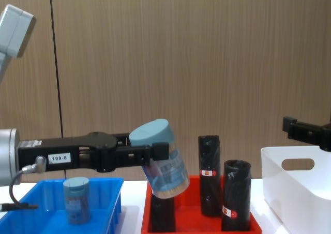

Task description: Pick the cotton swabs from the blue box and place them into the white box.

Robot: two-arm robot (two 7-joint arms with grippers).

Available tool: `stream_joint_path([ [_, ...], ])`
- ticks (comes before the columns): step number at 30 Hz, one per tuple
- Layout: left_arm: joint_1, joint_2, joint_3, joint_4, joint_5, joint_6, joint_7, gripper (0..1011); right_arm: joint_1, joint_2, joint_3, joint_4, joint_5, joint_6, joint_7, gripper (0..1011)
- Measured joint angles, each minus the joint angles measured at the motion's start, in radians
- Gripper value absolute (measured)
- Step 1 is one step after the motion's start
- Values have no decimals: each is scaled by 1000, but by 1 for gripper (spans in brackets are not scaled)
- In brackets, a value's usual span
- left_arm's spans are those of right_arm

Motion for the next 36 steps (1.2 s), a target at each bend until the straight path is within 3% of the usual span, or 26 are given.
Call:
stream_joint_path([
  [8,-5,-1,3,7,4,-3,-21,657,0,0,1,0,3,0,14,1002],
  [15,-8,-1,5,11,6,-5,-30,657,2,9,3,-2,8,-1,63,1002],
  [24,-10,-2,5,14,7,-6,-37,658,10,31,8,-11,29,21,173,1002],
  [36,-11,-2,6,15,8,-7,-41,657,26,67,12,-22,61,93,349,1001],
])
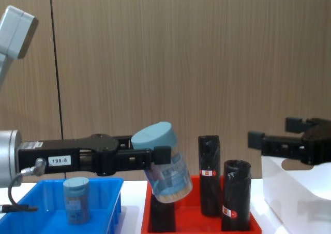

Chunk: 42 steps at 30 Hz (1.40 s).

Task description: Pick the cotton swabs from the blue box and place them into the white box.

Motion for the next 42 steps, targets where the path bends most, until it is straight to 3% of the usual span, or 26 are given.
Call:
stream_joint_path([
  [8,0,0,0,1,0,0,-1,657,22,15,-12,1,-2,58,127,1002],
  [17,0,0,0,1,0,0,-2,657,56,6,-38,26,-36,105,222,1002],
  [42,0,0,0,1,0,0,-2,657,161,-87,-119,134,-143,149,284,1002],
])
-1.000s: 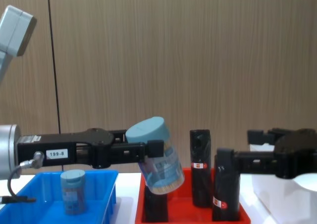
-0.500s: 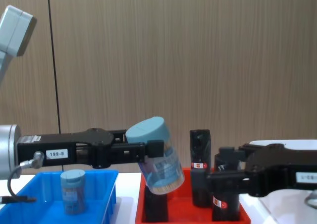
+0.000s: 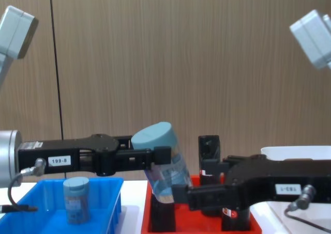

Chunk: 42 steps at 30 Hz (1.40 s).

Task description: Pick the cotton swabs from the blue box and place them into the white box.

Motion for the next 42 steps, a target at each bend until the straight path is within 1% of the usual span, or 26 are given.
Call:
stream_joint_path([
  [13,0,0,0,0,0,0,0,657,46,-41,-34,49,-46,2,15,1002],
  [29,0,0,0,0,0,0,0,657,84,-71,-60,93,-87,-11,11,1002],
  [34,0,0,0,0,0,0,0,658,94,-77,-66,105,-99,-16,11,907],
  [35,0,0,0,0,0,0,0,657,96,-78,-67,107,-101,-17,11,867],
  [40,0,0,0,0,0,0,0,658,101,-80,-71,112,-107,-22,11,746],
  [41,0,0,0,0,0,0,0,657,103,-80,-72,114,-108,-22,12,687],
  [42,0,0,0,0,0,0,0,657,103,-80,-73,114,-108,-23,12,668],
])
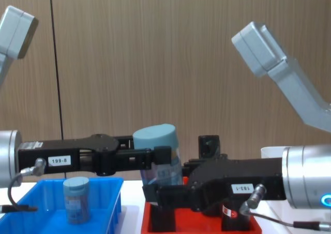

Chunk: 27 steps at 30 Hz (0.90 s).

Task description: Pick the cotton swabs from the blue box and place them into the white box.

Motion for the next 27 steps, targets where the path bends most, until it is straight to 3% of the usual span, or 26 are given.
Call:
stream_joint_path([
  [6,0,0,0,0,0,0,0,674,3,0,-4,2,-1,-3,2,636],
  [19,0,0,0,0,0,0,1,1000,5,7,-7,-1,11,-10,0,635],
  [27,0,0,0,0,0,0,1,999,-5,29,7,-16,39,-17,-24,635],
])
